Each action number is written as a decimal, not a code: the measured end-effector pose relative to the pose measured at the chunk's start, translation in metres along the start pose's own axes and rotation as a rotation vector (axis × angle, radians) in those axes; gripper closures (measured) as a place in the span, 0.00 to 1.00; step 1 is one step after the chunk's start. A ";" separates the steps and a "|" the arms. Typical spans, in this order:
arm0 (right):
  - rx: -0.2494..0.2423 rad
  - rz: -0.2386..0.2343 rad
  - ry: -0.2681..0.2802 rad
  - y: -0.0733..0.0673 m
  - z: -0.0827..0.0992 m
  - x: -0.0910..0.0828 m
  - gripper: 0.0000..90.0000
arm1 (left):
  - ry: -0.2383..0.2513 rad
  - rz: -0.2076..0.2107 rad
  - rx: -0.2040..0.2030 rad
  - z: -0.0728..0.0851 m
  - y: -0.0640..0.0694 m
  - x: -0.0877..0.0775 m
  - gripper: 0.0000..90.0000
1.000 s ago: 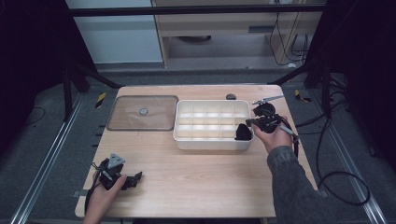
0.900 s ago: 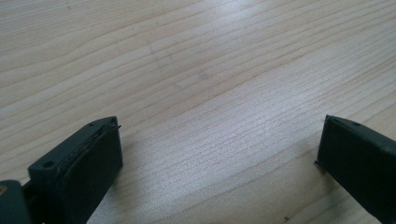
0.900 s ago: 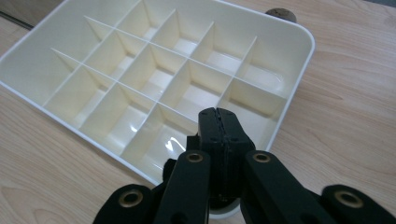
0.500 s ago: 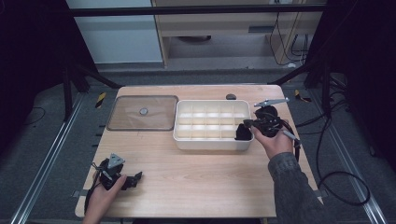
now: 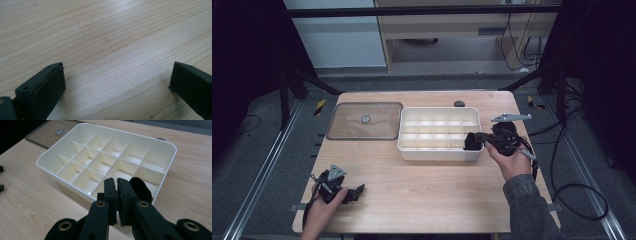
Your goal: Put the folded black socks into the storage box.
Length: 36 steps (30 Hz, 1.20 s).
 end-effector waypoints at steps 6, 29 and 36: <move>0.011 0.006 0.019 0.001 0.012 -0.007 0.90 | 0.001 0.002 0.000 0.000 0.001 0.000 0.00; -0.018 0.052 0.017 0.001 0.036 -0.023 0.25 | 0.000 0.001 0.005 0.000 0.001 0.000 0.00; -0.080 0.082 0.010 0.005 0.049 -0.026 0.09 | 0.000 0.001 0.005 0.000 0.001 0.000 0.00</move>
Point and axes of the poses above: each handheld gripper's, and its own axes: x roughly forward along the jaws, z roughly out of its underside, y roughly to its right, the point moved 4 cm from there along x, roughly forward along the jaws, and after that the axes turned 7 degrees about z, right-handed, at the moved point
